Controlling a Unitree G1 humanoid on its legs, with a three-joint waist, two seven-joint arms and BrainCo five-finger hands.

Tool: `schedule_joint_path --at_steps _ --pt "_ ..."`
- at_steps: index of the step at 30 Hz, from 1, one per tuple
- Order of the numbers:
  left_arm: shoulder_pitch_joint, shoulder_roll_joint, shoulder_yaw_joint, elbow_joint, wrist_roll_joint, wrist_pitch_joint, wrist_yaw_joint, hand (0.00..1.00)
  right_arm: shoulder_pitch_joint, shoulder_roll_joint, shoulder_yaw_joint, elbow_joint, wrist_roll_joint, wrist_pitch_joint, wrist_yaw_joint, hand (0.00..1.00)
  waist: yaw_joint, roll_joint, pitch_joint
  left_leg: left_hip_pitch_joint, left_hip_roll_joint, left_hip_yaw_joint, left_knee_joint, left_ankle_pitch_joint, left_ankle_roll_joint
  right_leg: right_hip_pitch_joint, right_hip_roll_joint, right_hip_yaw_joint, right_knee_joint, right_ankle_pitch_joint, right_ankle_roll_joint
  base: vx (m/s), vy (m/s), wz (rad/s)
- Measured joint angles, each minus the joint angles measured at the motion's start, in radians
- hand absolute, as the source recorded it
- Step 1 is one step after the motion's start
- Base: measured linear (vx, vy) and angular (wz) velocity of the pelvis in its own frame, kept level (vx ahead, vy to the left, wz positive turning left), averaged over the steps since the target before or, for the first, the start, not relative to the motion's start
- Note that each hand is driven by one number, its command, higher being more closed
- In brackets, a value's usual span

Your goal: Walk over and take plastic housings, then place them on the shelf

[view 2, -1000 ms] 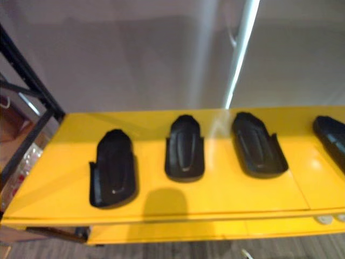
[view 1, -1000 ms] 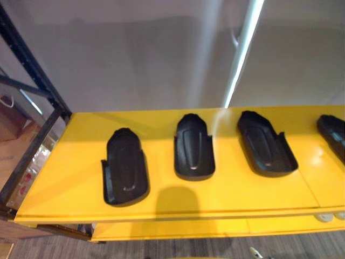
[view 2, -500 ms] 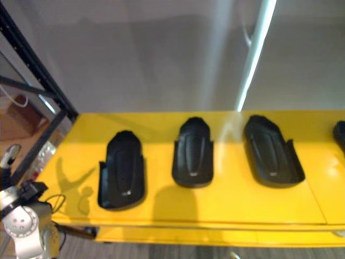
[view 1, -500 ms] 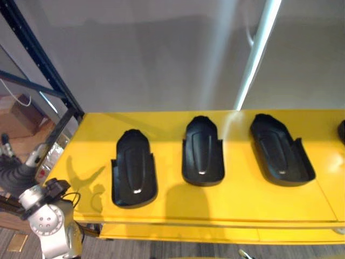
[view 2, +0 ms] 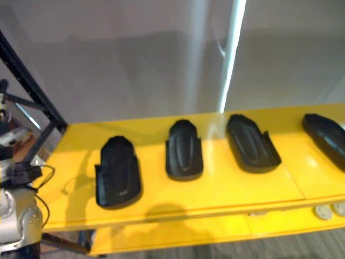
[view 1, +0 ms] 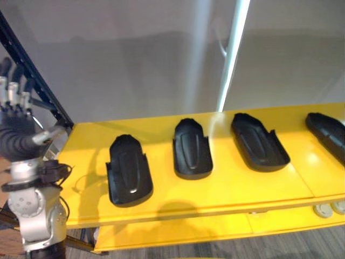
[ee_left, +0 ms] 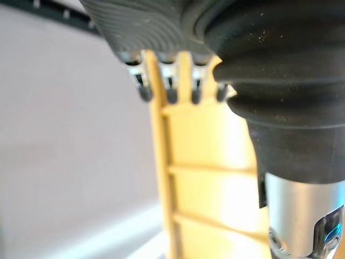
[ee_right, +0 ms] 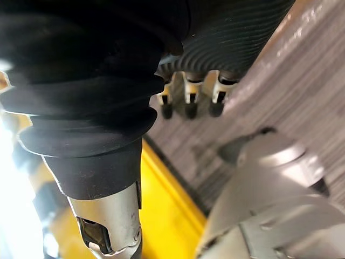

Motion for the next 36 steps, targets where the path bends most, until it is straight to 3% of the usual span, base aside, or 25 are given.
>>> schedule_joint_path --at_steps 5,9,11,13,15,16,17,18,20,23,25,27,28,30,35,36 --pt "0.000 -0.009 -0.037 0.003 -0.058 0.037 0.022 0.00 -0.026 0.002 0.016 0.000 0.042 -0.030 -0.008 0.00 0.006 -0.022 -0.007 -0.005 0.012 -0.026 0.005 0.013 -0.002 0.037 0.018 -0.025 -0.031 0.026 0.010 0.11 -0.028 0.19" --pt "0.019 -0.022 -0.044 0.030 -0.057 0.058 0.088 0.00 -0.070 0.000 0.051 -0.004 0.040 -0.031 -0.015 0.00 0.015 -0.023 -0.008 -0.005 0.012 -0.025 0.006 0.013 -0.002 0.037 0.018 -0.022 -0.032 0.028 0.007 0.05 0.003 0.01" --pt "0.080 -0.078 -0.035 0.034 -0.057 0.059 0.127 0.00 -0.082 0.000 0.100 -0.004 0.029 -0.021 -0.006 0.00 0.026 -0.022 -0.005 -0.081 0.025 -0.041 0.141 -0.051 0.013 0.036 0.014 -0.030 -0.044 0.028 0.008 0.00 0.007 0.11" --pt "0.125 -0.136 -0.029 0.035 -0.054 0.058 0.132 0.00 -0.092 -0.012 0.128 -0.003 0.024 -0.016 0.000 0.00 0.032 -0.003 0.011 -0.208 0.053 -0.108 0.390 -0.132 0.033 0.047 0.028 -0.071 -0.053 0.028 0.008 -0.05 -0.031 0.40" --pt "0.174 -0.192 -0.023 0.040 -0.055 0.056 0.121 0.00 -0.114 -0.047 0.152 -0.001 0.011 -0.016 -0.001 0.00 0.063 0.050 0.057 -0.275 0.096 -0.137 0.572 -0.155 0.045 0.069 0.057 -0.075 -0.039 0.020 -0.003 -0.11 -0.013 0.15" --pt "0.194 -0.204 -0.022 0.040 -0.055 0.051 0.115 0.00 -0.127 -0.060 0.152 -0.001 0.014 -0.017 -0.002 0.00 0.073 0.070 0.066 -0.285 0.106 -0.140 0.585 -0.151 0.046 0.063 0.065 -0.074 -0.025 0.012 -0.013 -0.12 -0.007 0.05" --pt "0.214 -0.212 -0.031 0.040 -0.054 0.041 0.111 0.00 -0.147 -0.074 0.152 0.002 0.046 -0.017 -0.006 0.00 0.075 0.085 0.066 -0.280 0.101 -0.165 0.534 -0.131 0.023 0.044 0.066 -0.079 -0.006 -0.002 -0.030 -0.14 0.019 0.17" --pt "0.225 -0.213 -0.033 0.039 -0.052 0.027 0.106 0.00 -0.162 -0.077 0.151 0.004 0.067 -0.019 -0.015 0.00 0.077 0.069 0.063 -0.258 0.092 -0.173 0.459 -0.111 0.018 0.011 0.043 -0.080 0.001 -0.004 -0.036 -0.15 0.026 0.19" --pt "0.227 -0.214 -0.035 0.035 -0.047 -0.008 0.102 0.00 -0.176 -0.082 0.148 0.000 0.094 -0.027 -0.030 0.00 0.079 0.080 0.064 -0.254 0.113 -0.152 0.564 -0.152 0.062 -0.019 0.038 -0.075 0.020 0.009 -0.034 -0.12 0.023 -0.11" --pt "0.196 -0.213 -0.052 0.021 -0.015 -0.037 0.098 0.00 -0.147 -0.086 0.120 -0.013 0.102 -0.028 -0.049 0.00 0.033 0.080 0.060 -0.133 0.121 -0.126 0.554 -0.167 0.052 -0.024 0.007 -0.072 0.025 0.033 -0.016 -0.06 0.099 -0.01" --pt "0.158 -0.211 -0.087 0.016 -0.013 -0.039 0.107 0.00 -0.131 -0.091 0.077 -0.015 0.105 -0.029 -0.059 0.00 0.020 0.097 0.045 -0.083 0.103 -0.127 0.401 -0.170 0.015 -0.067 -0.006 -0.070 0.041 0.055 0.002 -0.06 0.232 0.24" --pt "0.086 -0.200 -0.133 0.019 -0.017 -0.024 0.115 0.00 -0.113 -0.061 0.041 -0.011 0.121 -0.028 -0.070 0.00 -0.003 0.073 0.061 -0.033 0.053 -0.119 0.251 -0.173 0.001 -0.115 -0.050 -0.071 0.094 0.065 0.017 -0.13 0.292 0.30" --pt "0.079 -0.200 -0.149 0.023 -0.018 -0.021 0.115 0.00 -0.106 -0.050 0.038 -0.011 0.123 -0.028 -0.071 0.00 -0.005 0.066 0.065 -0.022 0.043 -0.116 0.235 -0.178 -0.006 -0.118 -0.059 -0.070 0.108 0.066 0.019 -0.13 0.248 0.08" --pt "0.098 -0.197 -0.169 0.034 -0.028 0.002 0.110 0.00 -0.082 -0.007 0.029 -0.011 0.122 -0.028 -0.085 0.00 -0.003 0.023 0.084 0.012 0.008 -0.104 0.233 -0.192 -0.005 -0.102 -0.095 -0.040 0.127 0.095 0.014 -0.18 0.230 -0.11" --pt "0.140 -0.172 -0.158 0.072 -0.034 0.061 0.072 0.00 -0.005 0.037 0.012 -0.012 0.120 -0.029 -0.089 0.00 -0.004 0.005 0.076 -0.026 0.006 -0.099 0.315 -0.254 0.042 -0.089 -0.095 -0.038 0.080 0.214 -0.019 -0.18 0.127 -0.04" --pt "0.142 -0.172 -0.169 0.083 -0.033 0.071 0.027 0.00 0.011 0.051 0.013 -0.014 0.120 -0.029 -0.095 0.00 -0.014 0.017 0.073 -0.041 0.024 -0.102 0.314 -0.254 0.049 -0.104 -0.073 0.000 0.137 0.187 -0.041 -0.14 0.055 0.28"
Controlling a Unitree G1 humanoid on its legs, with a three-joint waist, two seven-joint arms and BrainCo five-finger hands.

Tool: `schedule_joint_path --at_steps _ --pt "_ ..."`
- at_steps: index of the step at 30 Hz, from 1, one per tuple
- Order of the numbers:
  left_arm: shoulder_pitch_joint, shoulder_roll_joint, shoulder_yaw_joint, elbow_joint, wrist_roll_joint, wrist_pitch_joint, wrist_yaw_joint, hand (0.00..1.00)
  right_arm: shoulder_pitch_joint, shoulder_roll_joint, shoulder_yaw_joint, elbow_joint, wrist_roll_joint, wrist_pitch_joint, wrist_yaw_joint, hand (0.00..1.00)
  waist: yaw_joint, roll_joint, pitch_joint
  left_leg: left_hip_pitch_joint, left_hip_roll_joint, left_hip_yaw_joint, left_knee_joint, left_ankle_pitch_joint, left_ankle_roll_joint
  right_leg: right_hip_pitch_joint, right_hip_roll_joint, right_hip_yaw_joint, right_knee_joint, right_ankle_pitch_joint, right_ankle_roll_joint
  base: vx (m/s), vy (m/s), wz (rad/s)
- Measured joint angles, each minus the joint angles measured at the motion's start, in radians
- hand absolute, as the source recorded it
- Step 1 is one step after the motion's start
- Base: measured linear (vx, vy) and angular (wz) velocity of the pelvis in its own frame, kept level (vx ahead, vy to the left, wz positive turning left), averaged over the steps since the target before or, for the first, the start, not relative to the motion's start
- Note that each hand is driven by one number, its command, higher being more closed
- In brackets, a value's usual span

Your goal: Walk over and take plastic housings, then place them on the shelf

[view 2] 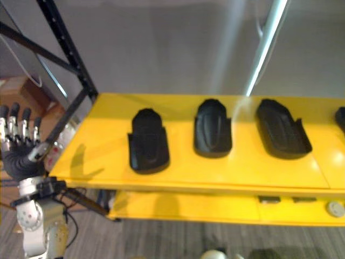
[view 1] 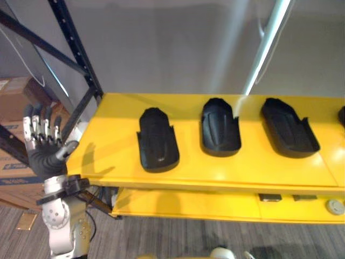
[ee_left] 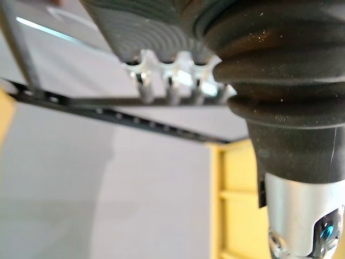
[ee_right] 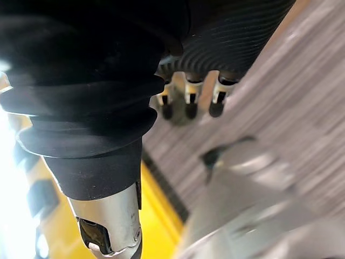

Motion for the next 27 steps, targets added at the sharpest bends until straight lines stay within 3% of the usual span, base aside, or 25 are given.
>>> schedule_joint_path --at_steps 3,4,7,8,9,10,12,14,18,23,27 --pt "0.000 0.000 -0.055 0.000 0.007 0.012 -0.056 0.00 0.027 0.015 0.009 -0.024 0.001 0.000 -0.030 0.00 -0.019 -0.001 0.000 -0.019 0.013 -0.003 -0.012 0.004 -0.002 -0.039 0.036 0.061 0.154 -0.111 -0.005 -0.04 -0.015 0.27" --pt "0.001 0.003 -0.091 -0.003 0.007 0.016 -0.085 0.00 0.033 0.013 0.008 -0.033 0.001 0.000 -0.038 0.00 -0.019 -0.002 -0.001 -0.036 0.010 -0.001 -0.011 0.012 -0.013 -0.041 0.046 0.062 0.145 -0.144 -0.008 0.00 -0.092 -0.08" --pt "0.017 0.012 -0.135 -0.029 -0.012 0.037 -0.160 0.00 0.020 0.003 0.008 -0.043 -0.017 -0.001 -0.039 0.00 -0.018 -0.006 -0.008 -0.089 0.011 0.013 0.022 0.024 -0.031 -0.014 0.061 0.062 -0.009 -0.180 0.031 0.03 -0.100 -0.24" --pt "0.017 0.010 -0.148 -0.032 -0.040 0.047 -0.188 0.00 0.002 -0.014 0.008 -0.044 -0.039 -0.001 -0.038 0.00 -0.018 0.015 0.005 -0.108 0.031 0.026 0.052 0.025 -0.038 -0.014 0.080 0.068 -0.037 -0.164 0.059 0.08 -0.144 -0.28" --pt "0.017 0.011 -0.157 -0.032 -0.040 0.062 -0.208 0.00 -0.001 -0.033 0.007 -0.048 -0.040 -0.004 -0.039 0.00 -0.025 0.039 0.019 -0.106 0.044 0.028 0.053 0.027 -0.043 -0.014 0.097 0.069 -0.040 -0.163 0.057 0.07 -0.108 -0.20" --pt "0.018 0.011 -0.162 -0.033 -0.041 0.064 -0.219 1.00 0.000 -0.042 0.006 -0.048 -0.040 -0.007 -0.040 0.00 -0.029 0.044 0.022 -0.104 0.048 0.028 0.047 0.029 -0.046 -0.014 0.098 0.069 -0.041 -0.163 0.057 0.07 -0.080 -0.06" --pt "0.016 0.012 -0.187 -0.038 -0.047 0.074 -0.253 1.00 -0.004 -0.073 0.004 -0.051 -0.039 -0.020 -0.041 0.00 -0.032 0.061 0.016 -0.085 0.053 0.038 0.007 0.042 -0.057 -0.016 0.114 0.075 -0.046 -0.165 0.054 0.09 -0.069 -0.09" --pt "0.020 0.012 -0.197 -0.037 -0.074 0.094 -0.266 1.00 -0.017 -0.083 0.004 -0.061 -0.042 -0.028 -0.037 0.00 -0.031 0.062 0.015 -0.065 0.052 0.054 -0.013 0.046 -0.059 -0.016 0.116 0.091 -0.047 -0.166 0.053 0.06 -0.020 -0.19" --pt "0.047 0.061 -0.234 -0.036 -0.081 0.130 -0.286 1.00 -0.040 -0.069 0.011 -0.063 -0.047 -0.038 -0.035 0.00 -0.030 0.041 0.029 -0.070 0.036 0.053 -0.013 0.048 -0.054 -0.016 0.101 0.091 -0.054 -0.164 0.055 -0.01 0.032 -0.01" --pt "0.097 0.080 -0.259 -0.034 -0.084 0.131 -0.306 1.00 -0.040 -0.069 0.050 -0.050 -0.049 -0.036 -0.033 0.00 -0.016 0.024 0.043 -0.072 0.022 0.048 -0.013 0.049 -0.052 -0.008 0.088 0.088 -0.066 -0.161 0.062 -0.02 0.028 0.04" --pt "0.104 0.080 -0.260 -0.038 -0.144 0.102 -0.382 1.00 -0.042 -0.069 0.057 -0.038 -0.049 -0.037 -0.033 0.00 -0.016 0.045 0.052 -0.072 0.011 0.041 -0.027 0.056 -0.044 -0.002 0.078 0.073 -0.077 -0.157 0.068 0.00 0.013 0.09"
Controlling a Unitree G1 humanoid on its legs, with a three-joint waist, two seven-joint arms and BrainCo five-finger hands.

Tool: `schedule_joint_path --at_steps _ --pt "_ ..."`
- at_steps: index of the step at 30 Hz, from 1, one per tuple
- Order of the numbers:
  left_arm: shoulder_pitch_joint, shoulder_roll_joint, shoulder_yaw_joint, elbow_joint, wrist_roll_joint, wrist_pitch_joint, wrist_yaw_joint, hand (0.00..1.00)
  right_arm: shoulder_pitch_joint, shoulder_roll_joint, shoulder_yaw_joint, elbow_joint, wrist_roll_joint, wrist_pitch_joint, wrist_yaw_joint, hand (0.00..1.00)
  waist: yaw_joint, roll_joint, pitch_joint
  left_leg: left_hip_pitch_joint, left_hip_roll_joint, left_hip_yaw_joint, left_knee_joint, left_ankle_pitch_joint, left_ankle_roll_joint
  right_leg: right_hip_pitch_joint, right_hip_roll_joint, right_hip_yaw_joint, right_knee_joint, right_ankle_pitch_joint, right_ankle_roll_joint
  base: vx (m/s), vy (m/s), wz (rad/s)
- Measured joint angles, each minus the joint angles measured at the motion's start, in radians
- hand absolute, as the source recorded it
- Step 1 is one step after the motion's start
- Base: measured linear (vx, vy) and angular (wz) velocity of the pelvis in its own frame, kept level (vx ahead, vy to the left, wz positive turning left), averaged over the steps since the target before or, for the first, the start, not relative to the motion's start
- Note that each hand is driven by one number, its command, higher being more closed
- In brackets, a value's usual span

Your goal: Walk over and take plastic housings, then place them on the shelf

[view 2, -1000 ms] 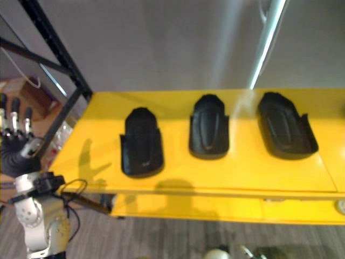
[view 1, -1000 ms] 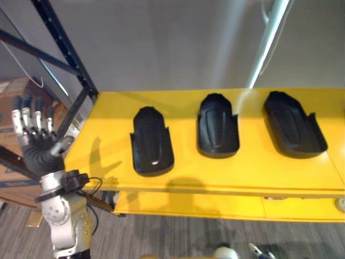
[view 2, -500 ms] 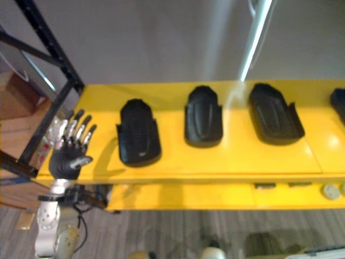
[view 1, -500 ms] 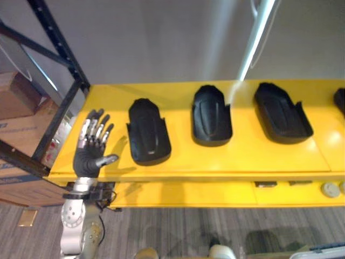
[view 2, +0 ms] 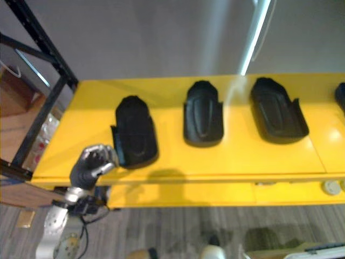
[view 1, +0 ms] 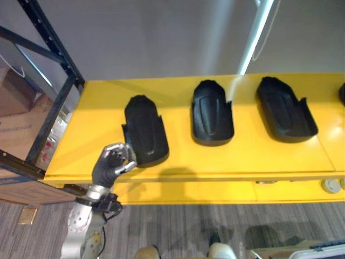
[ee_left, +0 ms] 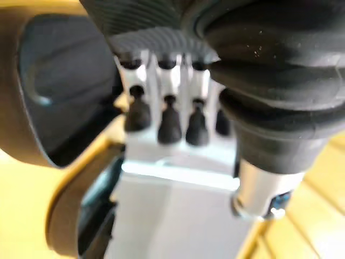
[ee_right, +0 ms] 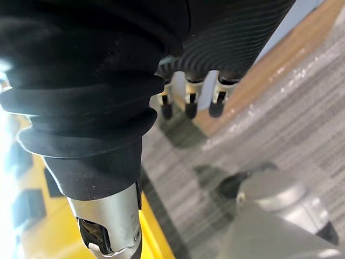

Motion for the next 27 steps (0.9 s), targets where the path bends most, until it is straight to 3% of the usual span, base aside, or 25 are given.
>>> schedule_joint_path --at_steps 4,8,12,15,18,24,27 --pt "0.003 0.001 0.004 -0.045 -0.138 0.001 -0.108 1.00 -0.001 -0.002 0.020 0.007 -0.014 0.000 0.000 0.00 0.002 0.013 -0.004 0.003 -0.002 -0.006 -0.005 0.002 0.002 0.009 -0.001 -0.009 -0.008 0.001 0.002 0.02 0.003 0.06" --pt "0.036 0.008 0.016 -0.066 -0.202 0.065 -0.191 1.00 -0.003 -0.002 0.024 0.010 -0.032 0.001 -0.001 0.00 0.005 0.016 -0.007 0.022 -0.005 -0.012 -0.021 0.007 0.002 0.034 -0.002 -0.015 -0.025 0.004 0.004 0.01 0.002 0.03" --pt "0.104 0.008 0.018 -0.066 -0.203 0.155 -0.199 1.00 -0.009 -0.006 0.044 0.014 -0.034 0.021 -0.001 0.00 0.012 0.022 -0.015 0.020 -0.007 -0.017 -0.033 0.014 0.003 0.039 -0.003 -0.029 -0.040 0.010 0.004 0.01 -0.001 0.05" --pt "0.143 0.008 0.017 -0.066 -0.203 0.186 -0.223 1.00 -0.012 -0.017 0.067 0.017 -0.034 0.038 0.000 0.00 0.031 0.027 -0.018 0.020 -0.014 -0.024 -0.042 0.026 0.005 0.044 -0.009 -0.040 -0.043 0.011 0.005 -0.01 0.002 0.11" --pt "0.167 0.013 0.008 -0.060 -0.197 0.221 -0.238 1.00 -0.018 -0.029 0.083 0.019 -0.033 0.048 0.000 0.00 0.032 0.032 -0.024 0.035 -0.029 -0.062 -0.075 0.049 0.009 0.075 -0.019 -0.087 -0.065 0.018 0.003 -0.01 -0.002 0.36" --pt "0.216 0.054 -0.005 -0.019 -0.194 0.237 -0.245 1.00 -0.072 -0.063 0.108 0.015 -0.030 0.062 0.003 0.00 0.044 0.049 -0.039 0.040 -0.036 -0.078 -0.136 0.094 0.011 0.088 -0.022 -0.117 -0.113 0.046 0.003 -0.05 -0.009 0.12" --pt "0.218 0.055 -0.008 -0.019 -0.203 0.240 -0.304 1.00 -0.077 -0.072 0.107 0.014 -0.029 0.069 0.002 0.00 0.046 0.056 -0.044 0.043 -0.042 -0.097 -0.166 0.116 0.010 0.093 -0.021 -0.136 -0.122 0.050 0.004 -0.03 -0.009 0.19"
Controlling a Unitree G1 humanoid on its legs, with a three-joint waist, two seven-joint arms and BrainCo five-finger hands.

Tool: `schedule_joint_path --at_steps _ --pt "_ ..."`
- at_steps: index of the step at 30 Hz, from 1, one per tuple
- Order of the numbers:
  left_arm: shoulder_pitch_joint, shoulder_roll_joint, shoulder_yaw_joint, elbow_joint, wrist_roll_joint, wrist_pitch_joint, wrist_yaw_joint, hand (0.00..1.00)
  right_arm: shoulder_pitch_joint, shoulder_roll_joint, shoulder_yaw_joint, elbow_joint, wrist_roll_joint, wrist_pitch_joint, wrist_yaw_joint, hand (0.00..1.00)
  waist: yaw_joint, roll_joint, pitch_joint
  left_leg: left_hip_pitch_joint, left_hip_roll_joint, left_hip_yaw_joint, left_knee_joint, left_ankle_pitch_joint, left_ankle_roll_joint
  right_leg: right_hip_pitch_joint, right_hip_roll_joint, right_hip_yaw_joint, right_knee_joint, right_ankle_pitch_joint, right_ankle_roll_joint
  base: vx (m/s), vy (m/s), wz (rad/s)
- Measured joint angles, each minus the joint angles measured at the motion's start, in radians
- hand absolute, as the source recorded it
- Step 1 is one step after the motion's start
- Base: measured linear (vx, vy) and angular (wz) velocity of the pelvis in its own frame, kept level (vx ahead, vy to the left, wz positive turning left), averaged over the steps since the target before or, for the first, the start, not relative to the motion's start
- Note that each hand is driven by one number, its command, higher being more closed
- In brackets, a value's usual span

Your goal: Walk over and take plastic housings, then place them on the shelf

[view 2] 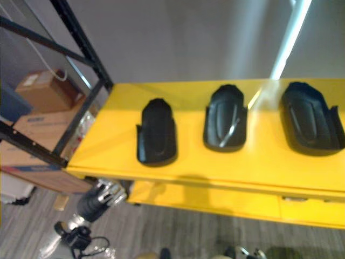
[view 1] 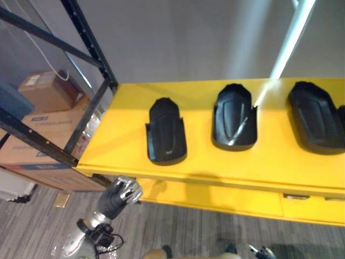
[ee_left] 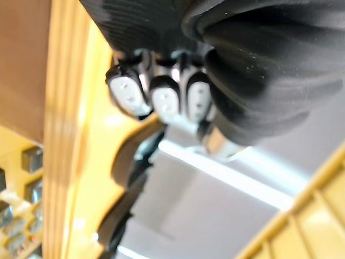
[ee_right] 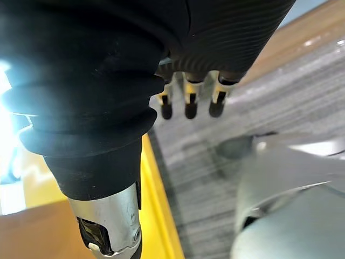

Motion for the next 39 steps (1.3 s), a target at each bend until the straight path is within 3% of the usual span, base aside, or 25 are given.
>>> schedule_joint_path --at_steps 3,6,12,20,23,39 --pt "0.001 0.020 -0.036 0.000 0.000 0.045 -0.081 1.00 -0.006 -0.012 0.000 -0.001 0.008 0.004 0.000 0.00 0.001 0.008 -0.008 0.018 0.000 -0.004 -0.027 0.012 -0.002 0.013 0.003 -0.008 -0.013 0.003 0.002 0.00 -0.007 0.06" --pt "0.003 0.037 -0.071 0.001 0.012 0.089 -0.105 1.00 -0.021 -0.022 -0.001 0.000 0.020 0.014 0.000 0.00 -0.002 0.009 -0.008 0.020 0.001 -0.001 -0.033 0.014 -0.002 0.014 0.003 -0.007 -0.021 0.006 0.003 0.00 0.000 0.00" --pt "-0.003 0.042 -0.078 0.047 0.012 0.119 -0.001 1.00 -0.028 -0.025 0.000 0.000 0.019 0.017 0.000 0.00 -0.014 0.007 -0.008 0.033 0.001 0.018 -0.049 0.014 -0.002 0.018 0.004 0.003 -0.035 0.010 0.004 0.02 0.015 -0.06" --pt "-0.066 0.072 -0.118 0.075 0.013 0.149 0.076 1.00 -0.022 -0.025 -0.001 0.003 0.018 0.017 -0.001 0.00 -0.025 0.005 -0.007 0.047 0.001 0.051 -0.050 0.012 -0.001 0.011 0.004 0.034 -0.037 0.018 0.001 -0.01 0.018 -0.12" --pt "-0.092 0.072 -0.116 0.088 0.012 0.158 0.115 1.00 -0.019 -0.025 -0.003 0.002 0.017 0.016 -0.001 0.00 -0.046 0.005 -0.007 0.050 0.000 0.059 -0.048 0.011 0.000 0.010 0.004 0.045 -0.039 0.022 0.003 -0.05 0.010 -0.09" --pt "-0.282 0.071 -0.103 0.180 0.009 0.205 0.172 1.00 0.025 -0.025 -0.004 -0.030 -0.020 0.014 0.001 0.00 -0.078 0.007 -0.008 0.066 0.001 0.120 -0.047 0.005 0.001 -0.005 0.008 0.101 -0.059 0.048 0.004 -0.03 0.009 -0.11"
